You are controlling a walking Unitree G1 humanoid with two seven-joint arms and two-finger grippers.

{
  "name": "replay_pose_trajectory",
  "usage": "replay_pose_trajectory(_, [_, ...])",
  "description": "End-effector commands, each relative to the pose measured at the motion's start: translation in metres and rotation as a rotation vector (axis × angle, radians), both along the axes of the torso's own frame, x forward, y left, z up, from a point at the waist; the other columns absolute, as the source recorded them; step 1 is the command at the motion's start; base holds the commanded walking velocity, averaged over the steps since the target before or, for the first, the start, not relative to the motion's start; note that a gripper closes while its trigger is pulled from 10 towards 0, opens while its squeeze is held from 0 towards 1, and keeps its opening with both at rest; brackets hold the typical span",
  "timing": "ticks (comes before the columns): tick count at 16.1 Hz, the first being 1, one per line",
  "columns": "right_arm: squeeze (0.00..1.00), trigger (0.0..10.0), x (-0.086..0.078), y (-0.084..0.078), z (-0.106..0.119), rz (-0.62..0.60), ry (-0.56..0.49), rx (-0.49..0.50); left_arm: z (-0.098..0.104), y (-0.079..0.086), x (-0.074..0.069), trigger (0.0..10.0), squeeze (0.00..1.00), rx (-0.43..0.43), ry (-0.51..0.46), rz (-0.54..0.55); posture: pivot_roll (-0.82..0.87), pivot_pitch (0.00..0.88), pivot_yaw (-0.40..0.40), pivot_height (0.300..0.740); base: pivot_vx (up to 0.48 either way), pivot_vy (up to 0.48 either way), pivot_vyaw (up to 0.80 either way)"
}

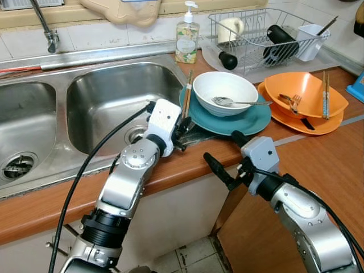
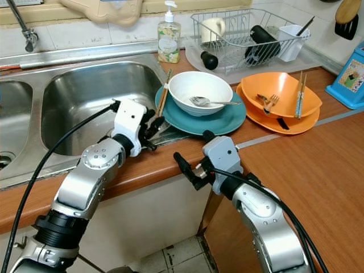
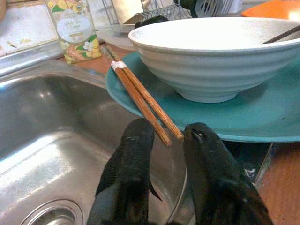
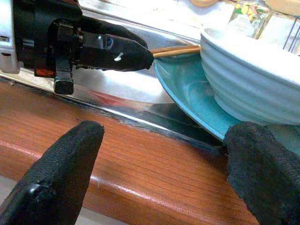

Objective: Kitchen organization

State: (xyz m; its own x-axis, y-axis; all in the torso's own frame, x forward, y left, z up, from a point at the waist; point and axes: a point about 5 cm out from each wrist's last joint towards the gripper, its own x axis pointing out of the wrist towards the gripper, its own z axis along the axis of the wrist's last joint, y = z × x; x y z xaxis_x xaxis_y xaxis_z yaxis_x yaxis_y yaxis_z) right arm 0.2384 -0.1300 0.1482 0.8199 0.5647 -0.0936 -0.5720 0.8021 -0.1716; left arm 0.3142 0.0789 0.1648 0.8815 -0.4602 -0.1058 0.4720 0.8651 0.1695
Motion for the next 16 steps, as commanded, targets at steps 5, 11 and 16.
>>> replay_pose_trajectory(5, [0.0,10.0,-0.001,-0.002,0.0,-0.012,0.007,-0.011,0.002,0.006,0.005,0.0,0.0,0.013,0.002,0.048,-0.04,0.0,0.019,0.74,0.0,0.0,0.0])
replay_pose_trajectory(11, [0.0,10.0,0.0,-0.002,-0.001,-0.011,0.008,-0.015,0.003,0.016,0.008,0.0,0.0,0.031,-0.008,0.091,-0.04,0.0,0.016,0.74,0.0,0.0,0.0])
replay_pose_trajectory(16, [0.0,10.0,0.003,-0.003,-0.001,-0.021,-0.003,-0.023,0.016,0.044,0.013,0.0,0.0,-0.033,-0.09,0.235,-0.04,0.0,0.017,0.74,0.0,0.0,0.0])
